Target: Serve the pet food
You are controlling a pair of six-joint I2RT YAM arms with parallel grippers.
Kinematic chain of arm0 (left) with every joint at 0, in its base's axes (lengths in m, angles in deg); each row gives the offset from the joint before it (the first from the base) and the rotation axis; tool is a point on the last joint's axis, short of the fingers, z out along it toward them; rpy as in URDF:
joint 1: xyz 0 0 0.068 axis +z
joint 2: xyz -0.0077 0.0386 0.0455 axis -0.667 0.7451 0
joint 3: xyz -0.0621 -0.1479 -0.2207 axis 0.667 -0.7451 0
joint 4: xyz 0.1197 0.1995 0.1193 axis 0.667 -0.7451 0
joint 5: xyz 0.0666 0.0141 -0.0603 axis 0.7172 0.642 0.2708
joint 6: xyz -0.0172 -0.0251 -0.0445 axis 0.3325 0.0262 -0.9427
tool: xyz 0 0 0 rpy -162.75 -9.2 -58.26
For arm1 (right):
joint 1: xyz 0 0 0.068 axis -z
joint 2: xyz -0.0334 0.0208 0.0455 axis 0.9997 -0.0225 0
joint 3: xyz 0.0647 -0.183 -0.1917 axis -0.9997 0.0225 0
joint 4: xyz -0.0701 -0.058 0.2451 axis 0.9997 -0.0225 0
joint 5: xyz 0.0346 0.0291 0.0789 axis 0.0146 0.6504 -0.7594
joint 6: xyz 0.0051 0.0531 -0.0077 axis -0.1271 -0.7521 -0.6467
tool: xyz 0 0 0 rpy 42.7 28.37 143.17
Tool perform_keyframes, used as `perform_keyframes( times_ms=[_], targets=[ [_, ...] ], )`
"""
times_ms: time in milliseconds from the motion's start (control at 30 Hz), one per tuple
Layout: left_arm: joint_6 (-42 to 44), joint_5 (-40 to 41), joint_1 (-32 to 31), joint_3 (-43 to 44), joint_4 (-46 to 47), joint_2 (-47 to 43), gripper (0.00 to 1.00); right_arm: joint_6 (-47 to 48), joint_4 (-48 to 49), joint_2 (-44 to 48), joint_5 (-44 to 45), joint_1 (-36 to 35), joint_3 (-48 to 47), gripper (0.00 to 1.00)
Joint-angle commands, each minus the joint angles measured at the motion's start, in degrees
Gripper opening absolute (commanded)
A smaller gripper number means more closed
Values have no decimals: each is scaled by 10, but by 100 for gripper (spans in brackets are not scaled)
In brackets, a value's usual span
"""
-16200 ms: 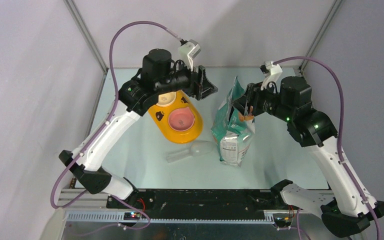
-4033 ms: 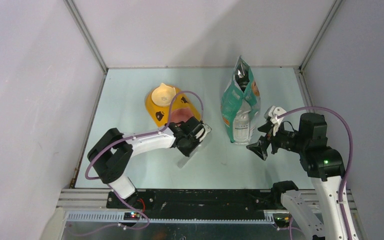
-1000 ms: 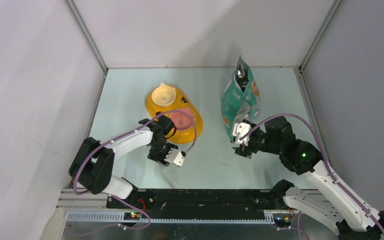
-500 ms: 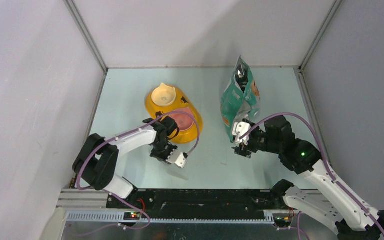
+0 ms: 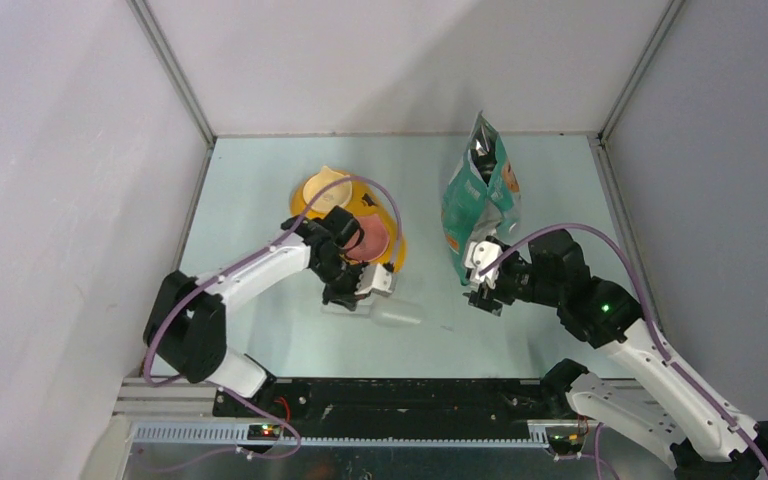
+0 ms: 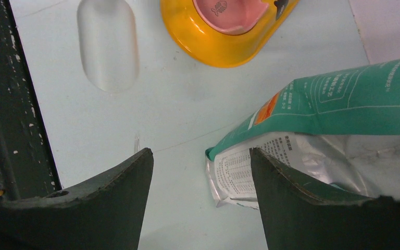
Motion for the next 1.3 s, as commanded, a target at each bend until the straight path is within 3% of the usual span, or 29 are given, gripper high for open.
perform_keyframes(
  times_ms=[0, 167, 300, 533, 667, 833, 1067, 1267],
  targets=[
    [-146, -139, 4, 29, 9, -58, 0, -33, 29, -16, -30, -6, -20, 71],
    [-208, -220, 11, 65, -26, -48, 0, 47, 15, -31, -32, -55, -39, 70],
    [-256, -329, 27, 103, -97, 10, 0, 159, 99, -11, 30, -120, -22, 70],
    [-219, -457, 31, 153, -229, 94, 0, 399, 172, 21, 32, -171, 32, 71],
    [-221, -489, 31, 161, -257, 110, 0, 475, 158, 5, 22, -186, 35, 68],
    [-241, -513, 31, 151, -258, 113, 0, 506, 149, -17, 12, -200, 36, 65],
    [-248, -521, 30, 138, -256, 109, 0, 537, 271, -48, 65, -226, 88, 55],
    [-250, -519, 30, 131, -257, 104, 0, 532, 296, -58, 71, -237, 90, 46]
  ],
)
